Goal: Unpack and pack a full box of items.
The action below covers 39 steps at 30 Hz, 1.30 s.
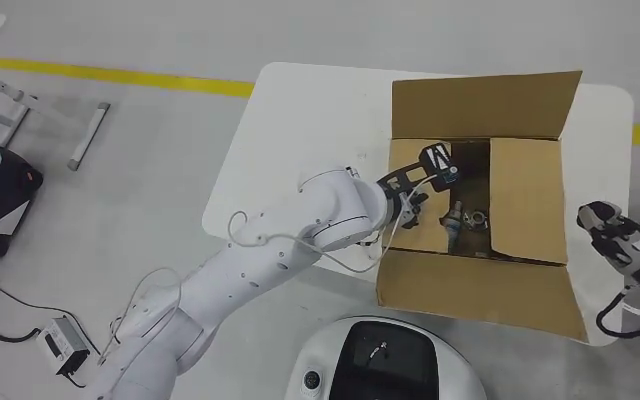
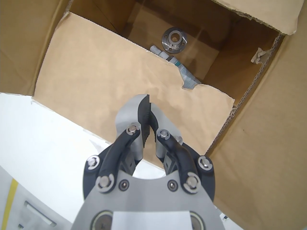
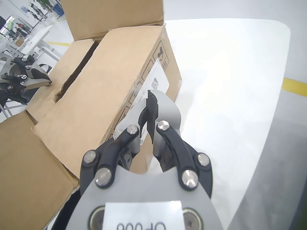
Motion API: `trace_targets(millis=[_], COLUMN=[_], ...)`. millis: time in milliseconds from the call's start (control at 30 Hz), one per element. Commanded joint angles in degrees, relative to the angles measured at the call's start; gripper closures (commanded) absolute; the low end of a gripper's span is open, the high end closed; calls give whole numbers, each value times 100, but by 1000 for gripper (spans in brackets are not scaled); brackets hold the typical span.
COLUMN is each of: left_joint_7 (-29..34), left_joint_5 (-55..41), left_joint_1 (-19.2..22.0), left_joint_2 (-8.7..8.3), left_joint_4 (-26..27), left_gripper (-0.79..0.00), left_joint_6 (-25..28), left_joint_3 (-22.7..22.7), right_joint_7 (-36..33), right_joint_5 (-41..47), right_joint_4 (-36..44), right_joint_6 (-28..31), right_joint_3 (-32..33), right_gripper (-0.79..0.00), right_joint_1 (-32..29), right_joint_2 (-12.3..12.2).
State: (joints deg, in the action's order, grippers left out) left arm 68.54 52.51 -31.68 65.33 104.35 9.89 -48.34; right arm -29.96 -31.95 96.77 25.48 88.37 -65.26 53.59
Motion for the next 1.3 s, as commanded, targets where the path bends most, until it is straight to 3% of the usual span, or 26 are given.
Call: trace_targets(millis=[0,267,567,833,1267], left_joint_7=[8,16,296,-471,-480], left_joint_5=[127,351,375,192,185], left_joint_1=[8,-39,-398,-948,-967], left_joint_2=[-8,-63,-208,-355,-359], left_joint_4=[79,386,1126,1853,1866], left_gripper=[-785,-785,-785,-785,-785], left_joint_6=[74,42,-91,658,673], left_joint_3=[-26,-426,-1274,-2155,-2182], right_joint_7=[-25,-49,-202,-6,210], right_joint_5=[-15,-29,164,93,98], right_joint_4=[16,121,540,727,758], right_joint_6=[54,196,416,382,357], right_joint_3=[-57,-165,-338,17,315], right_gripper=[0,0,0,0,0], right_joint_1=[5,-52,-188,-159,6], right_joint_2=[2,5,8,-24,-52])
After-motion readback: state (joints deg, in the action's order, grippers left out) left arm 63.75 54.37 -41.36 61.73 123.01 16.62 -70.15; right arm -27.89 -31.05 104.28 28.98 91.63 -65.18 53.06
